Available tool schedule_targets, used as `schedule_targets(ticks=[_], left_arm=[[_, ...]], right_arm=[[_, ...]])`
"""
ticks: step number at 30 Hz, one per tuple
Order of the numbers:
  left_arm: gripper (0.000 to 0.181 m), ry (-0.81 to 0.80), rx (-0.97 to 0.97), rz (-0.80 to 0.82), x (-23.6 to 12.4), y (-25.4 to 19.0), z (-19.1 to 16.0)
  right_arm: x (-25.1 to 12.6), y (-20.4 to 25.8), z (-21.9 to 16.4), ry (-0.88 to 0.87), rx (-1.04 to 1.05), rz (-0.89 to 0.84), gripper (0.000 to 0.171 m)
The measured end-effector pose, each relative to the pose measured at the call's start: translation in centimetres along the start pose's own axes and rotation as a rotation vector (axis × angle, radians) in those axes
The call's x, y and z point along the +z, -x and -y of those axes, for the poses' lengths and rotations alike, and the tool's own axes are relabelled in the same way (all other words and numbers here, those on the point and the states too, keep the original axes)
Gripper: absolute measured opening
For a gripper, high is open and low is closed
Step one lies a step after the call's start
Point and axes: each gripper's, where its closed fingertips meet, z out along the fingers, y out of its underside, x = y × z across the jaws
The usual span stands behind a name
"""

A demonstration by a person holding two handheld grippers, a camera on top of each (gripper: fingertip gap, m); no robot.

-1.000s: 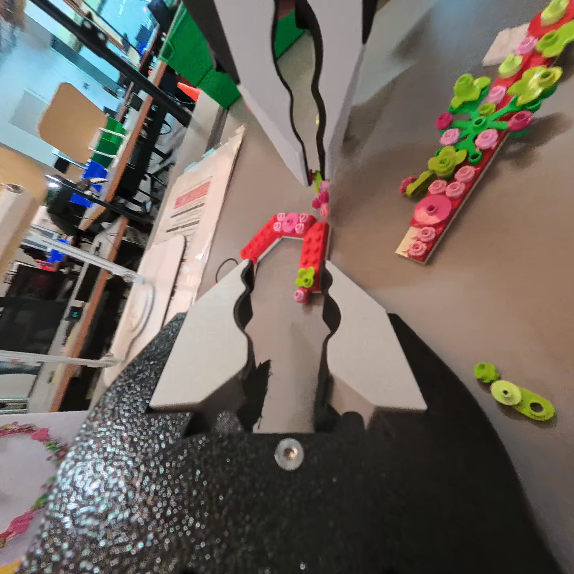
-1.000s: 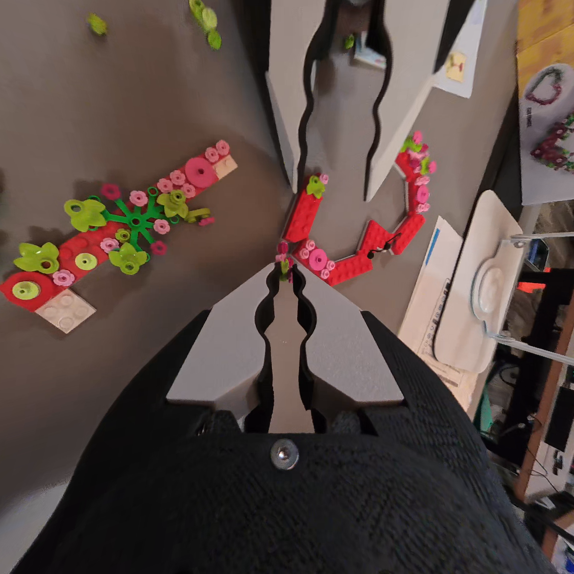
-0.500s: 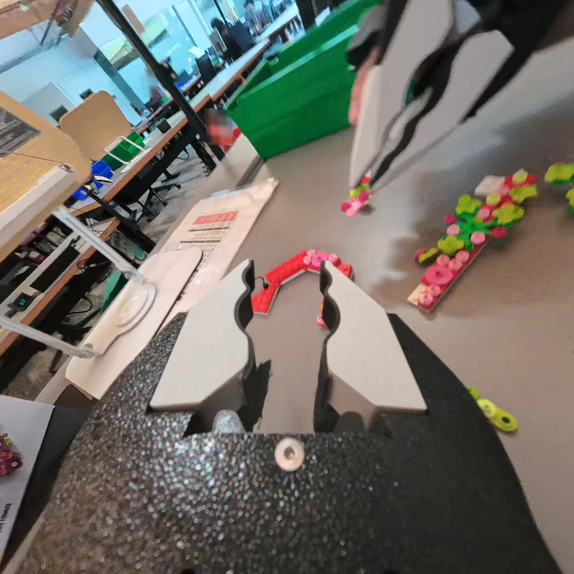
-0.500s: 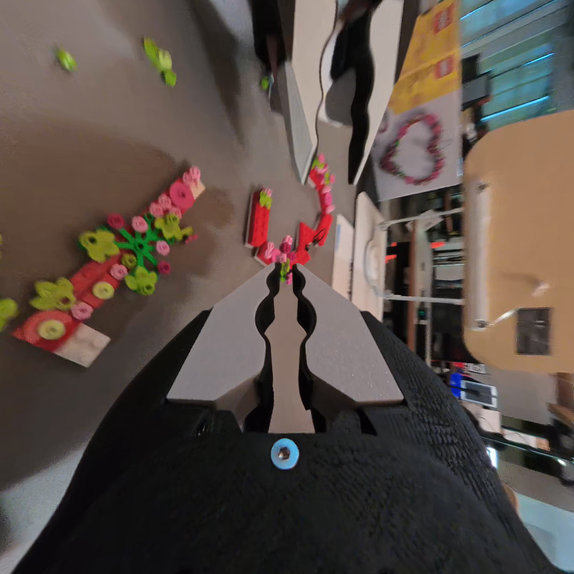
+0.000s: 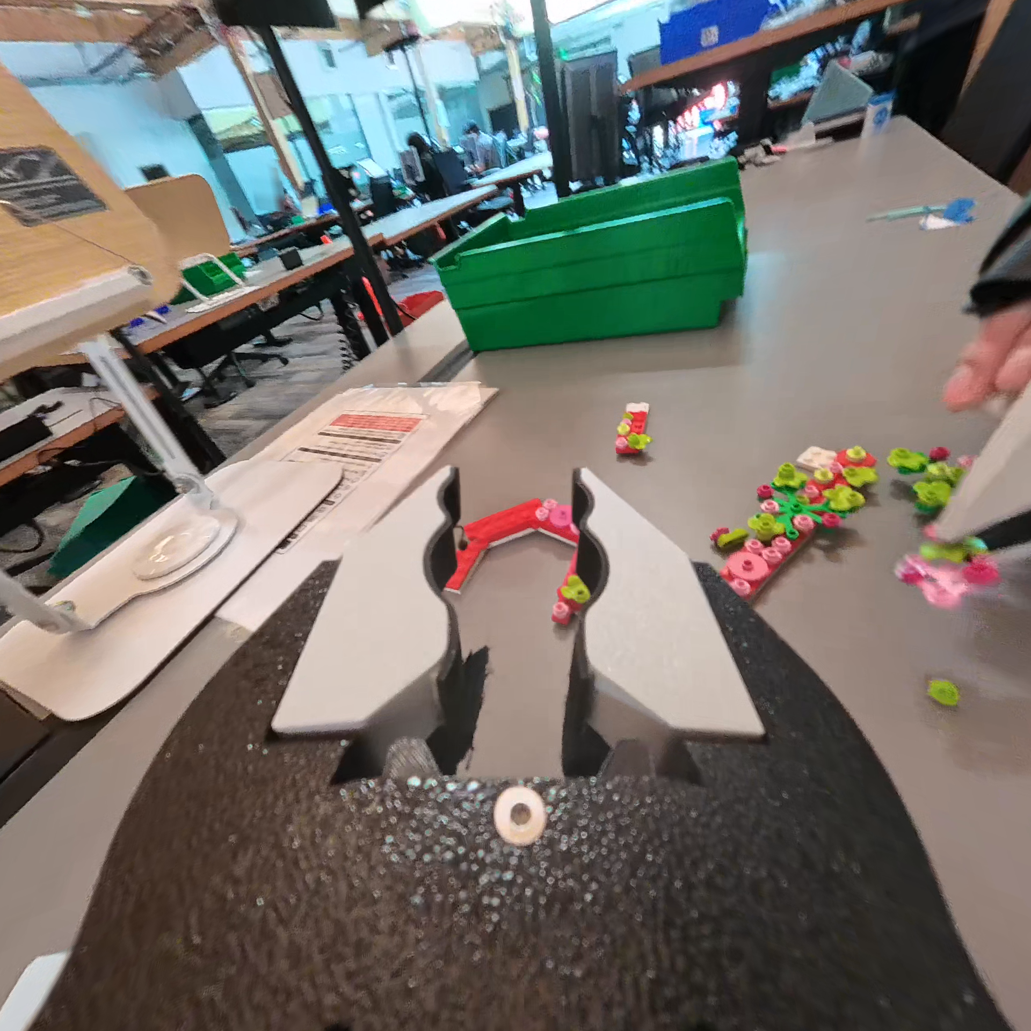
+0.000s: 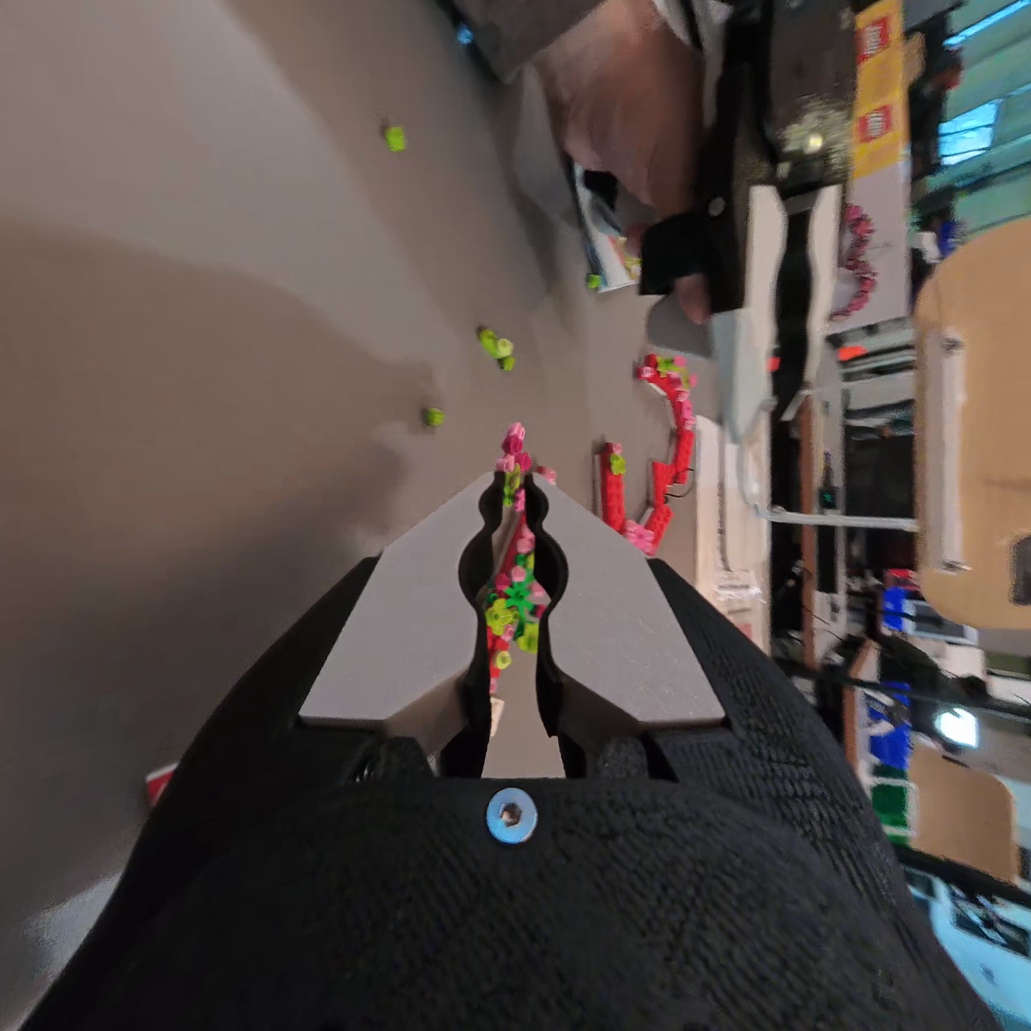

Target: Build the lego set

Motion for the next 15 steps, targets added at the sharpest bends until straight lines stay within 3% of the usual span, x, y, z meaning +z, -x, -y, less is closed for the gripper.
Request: schedule_targets(ticks=[7, 15], left_arm=[[0.042, 0.171, 0.028, -0.184, 0.2, -2.4, -3.3], [0.041, 0.299, 0.002, -0.272, 0.1, -3.4, -5.7]], right_arm=[[-0.2, -5.0, -0.1, 0.050, -0.204, -0.382, 0.006], [0.3, -5.8, -1.3, 0.053, -0.217, -0.467, 0.006]])
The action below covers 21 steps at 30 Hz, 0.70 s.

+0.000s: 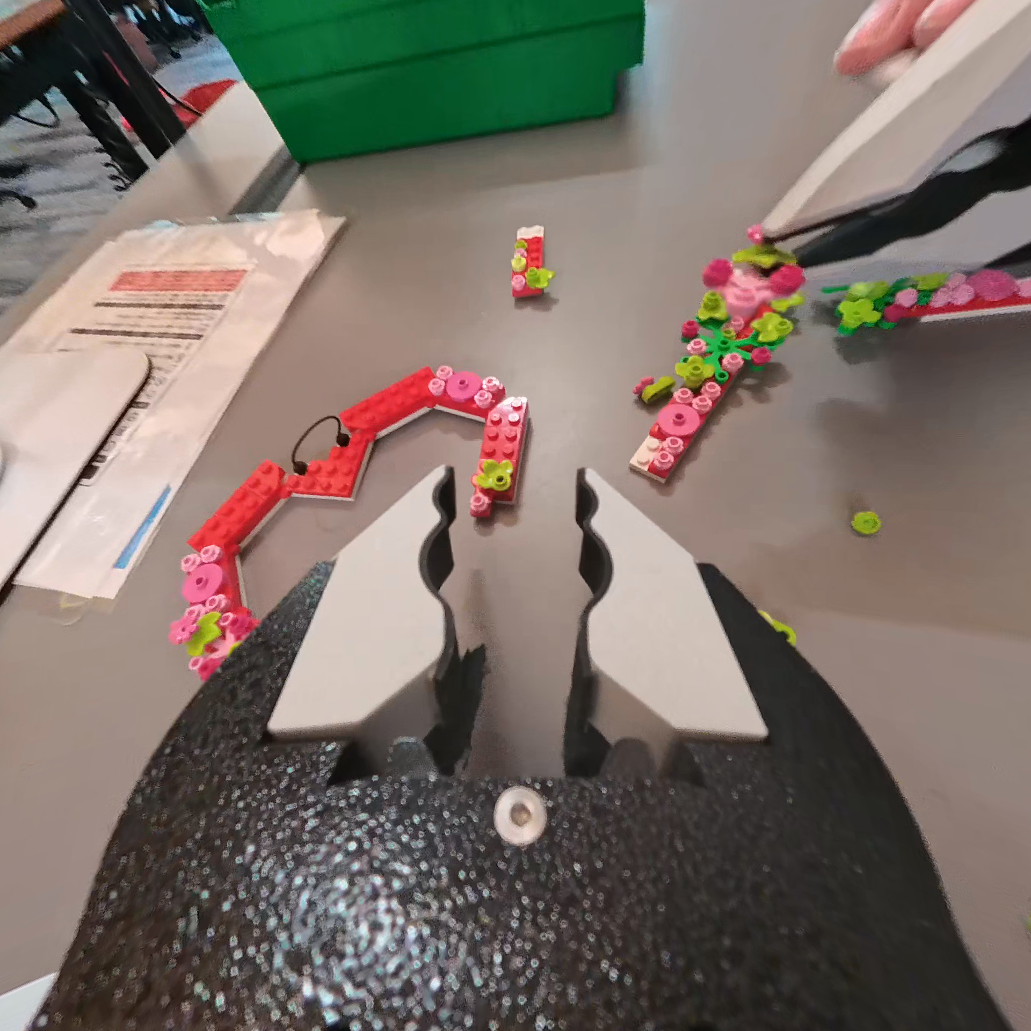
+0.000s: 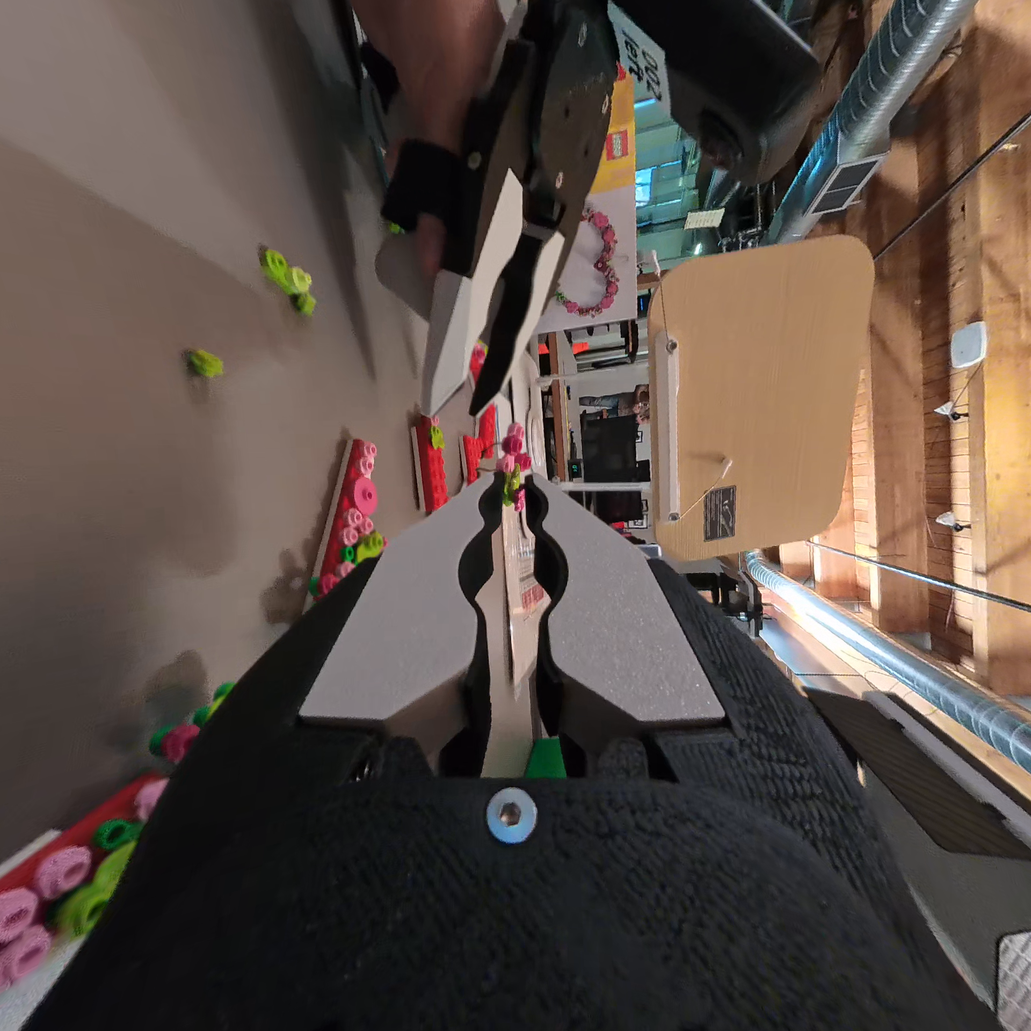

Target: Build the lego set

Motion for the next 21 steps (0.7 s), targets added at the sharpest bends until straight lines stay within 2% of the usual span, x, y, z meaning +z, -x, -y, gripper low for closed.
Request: schedule_targets(ticks=[3, 9, 21], left_arm=[[0.041, 0.007, 0.003, -0.024, 0.2, -0.4, 0.0], [0.039, 0.041, 0.002, -0.044, 0.4, -0.7, -0.4], [0.036, 0.072, 0.019, -0.042, 0.7, -0.9, -0.8]], right_arm=[[-0.2, 0.2, -2.5, 0.057, 0.038, 0.043, 0.006], [-0.2, 2.4, -7.8, 0.165, 0.105, 0.254, 0.005], [2.1, 3.7, -9.0, 0.127, 0.083, 0.342, 0.005]])
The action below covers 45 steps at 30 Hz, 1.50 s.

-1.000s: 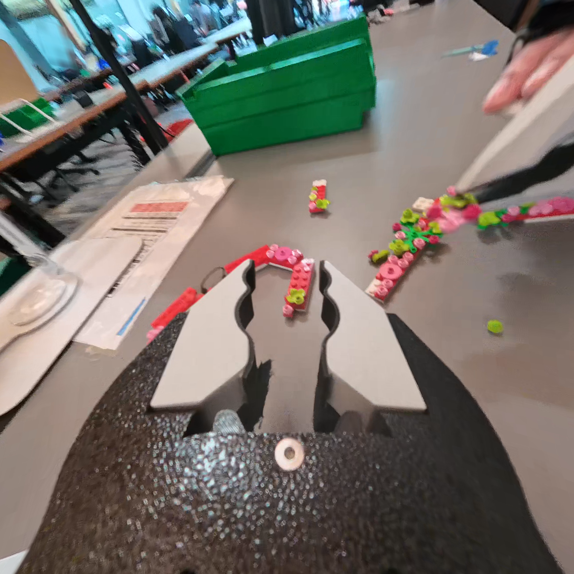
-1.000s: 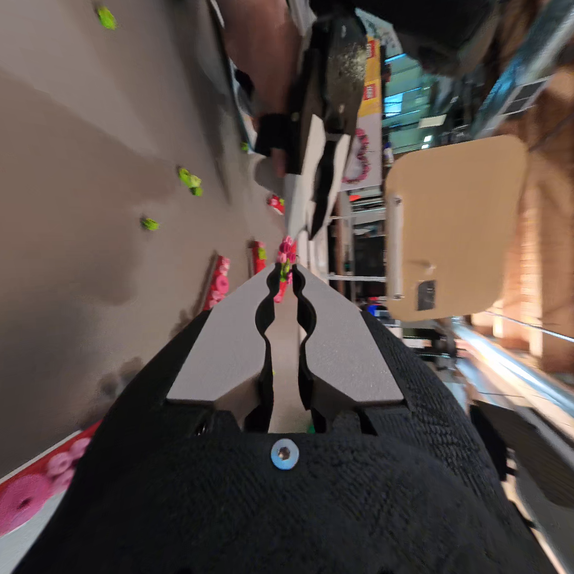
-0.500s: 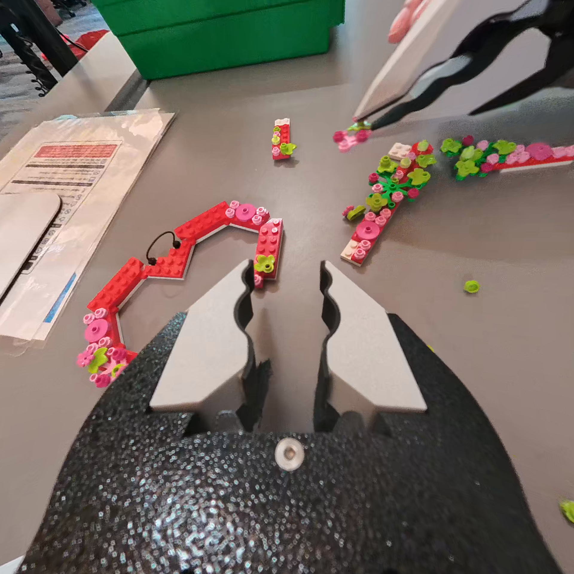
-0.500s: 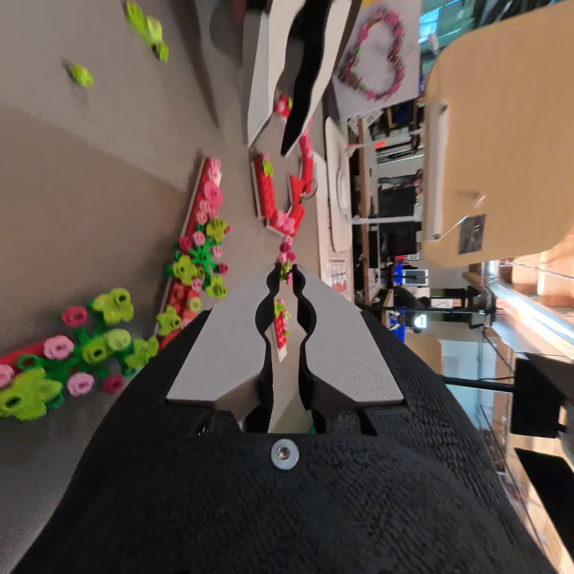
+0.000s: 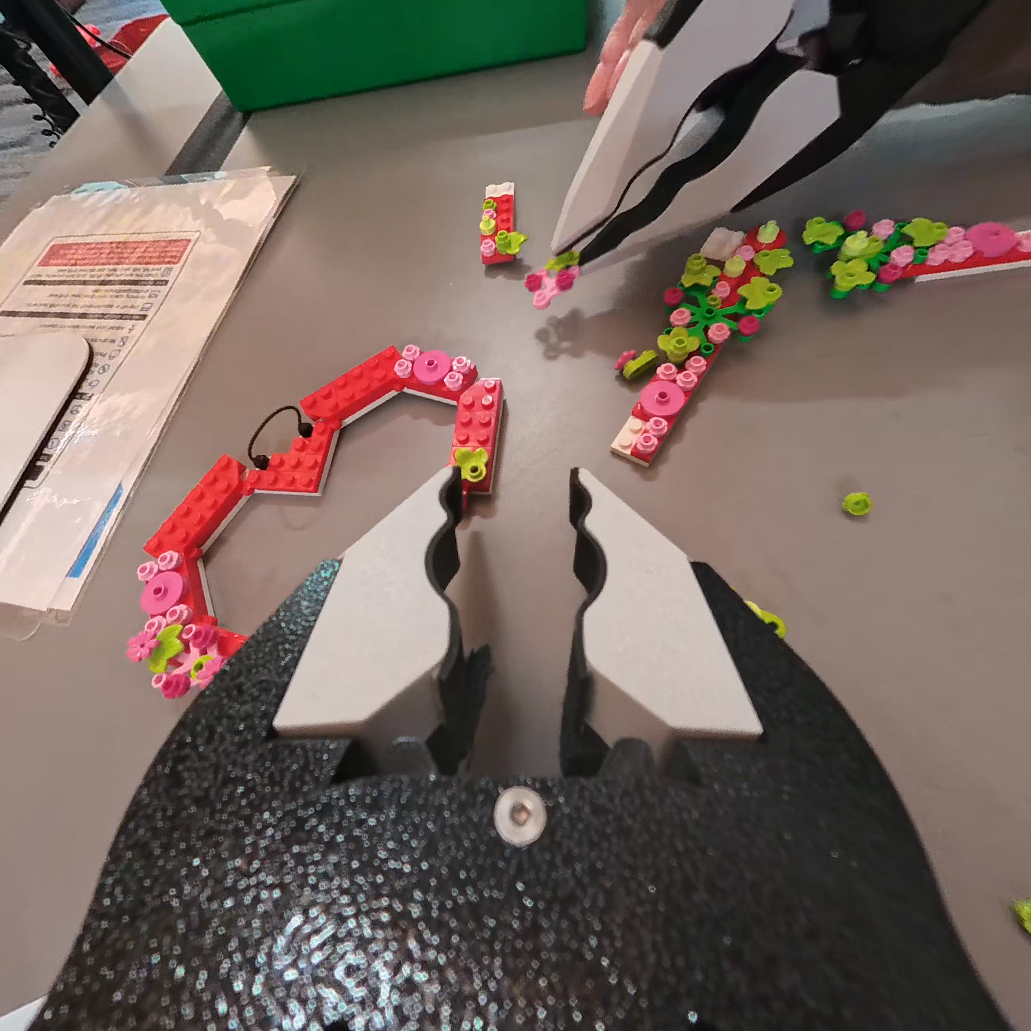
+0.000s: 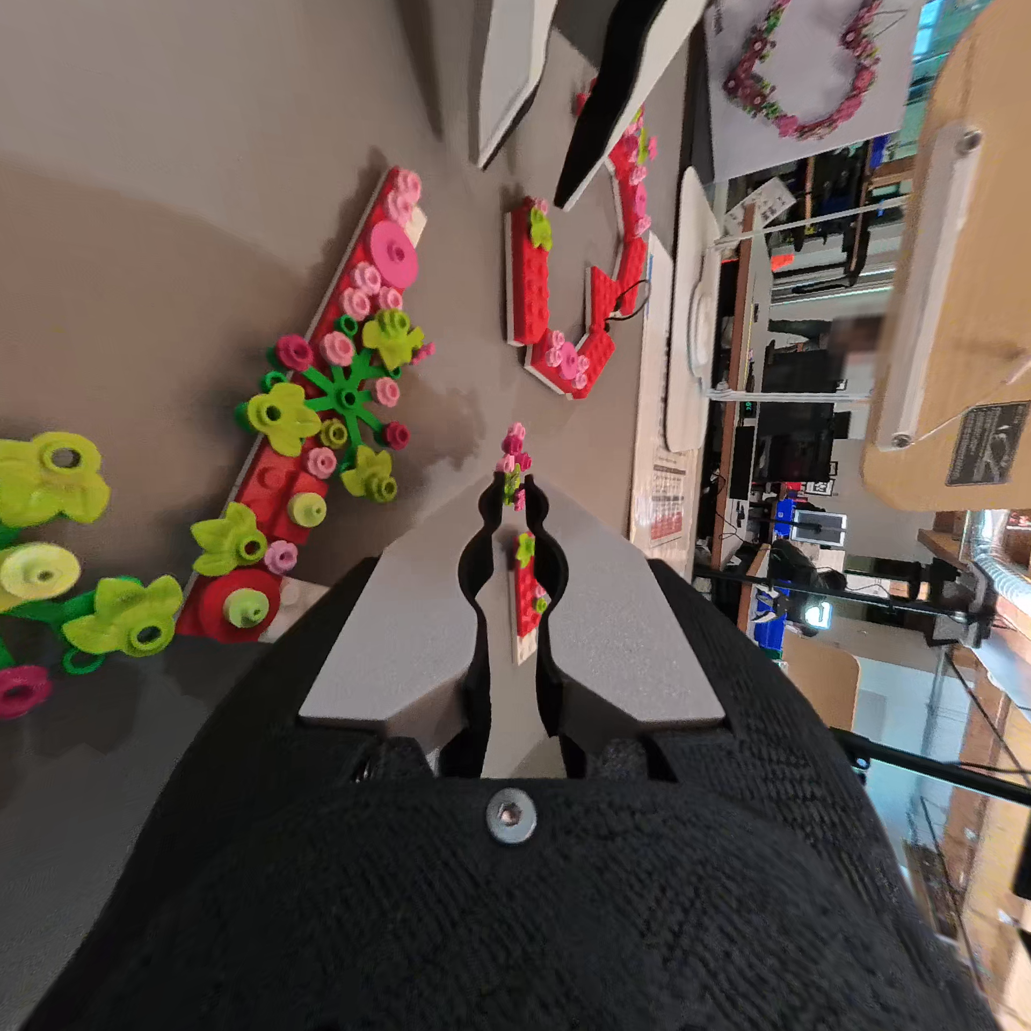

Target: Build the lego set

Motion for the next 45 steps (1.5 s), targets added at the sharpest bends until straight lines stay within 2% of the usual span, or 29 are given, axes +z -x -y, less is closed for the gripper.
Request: schedule_targets(ticks=[10, 16, 21, 29, 35, 45], left_arm=[[0.034, 0.029, 0.013, -0.008, 0.3, -0.2, -0.4], [0.034, 0.023, 0.001, 0.012, 0.3, 0.2, -0.3], [0.035, 0.042, -0.016, 0.062, 0.7, 1.4, -0.4], [0.030, 0.066, -0.031, 0.022, 1.7, 2.0, -0.2], [0.025, 0.087, -0.039, 0.006, 1.5, 1.8, -0.6], [0.017, 0.120, -0.043, 0.002, 1.6, 1.5, -0.8]], right_arm=[[0.6, 1.1, -0.6, -0.003, 0.013, 0.060, 0.006], [0.7, 0.4, -0.6, -0.001, 0.027, 0.010, 0.005], [0.7, -1.4, 1.2, -0.086, 0.064, -0.042, 0.005], [1.7, -2.8, 3.9, -0.203, 0.064, -0.033, 0.006], [2.9, -1.7, 4.5, -0.188, -0.038, -0.011, 0.006], [3.9, -1.3, 4.9, -0.181, -0.079, 0.000, 0.006]])
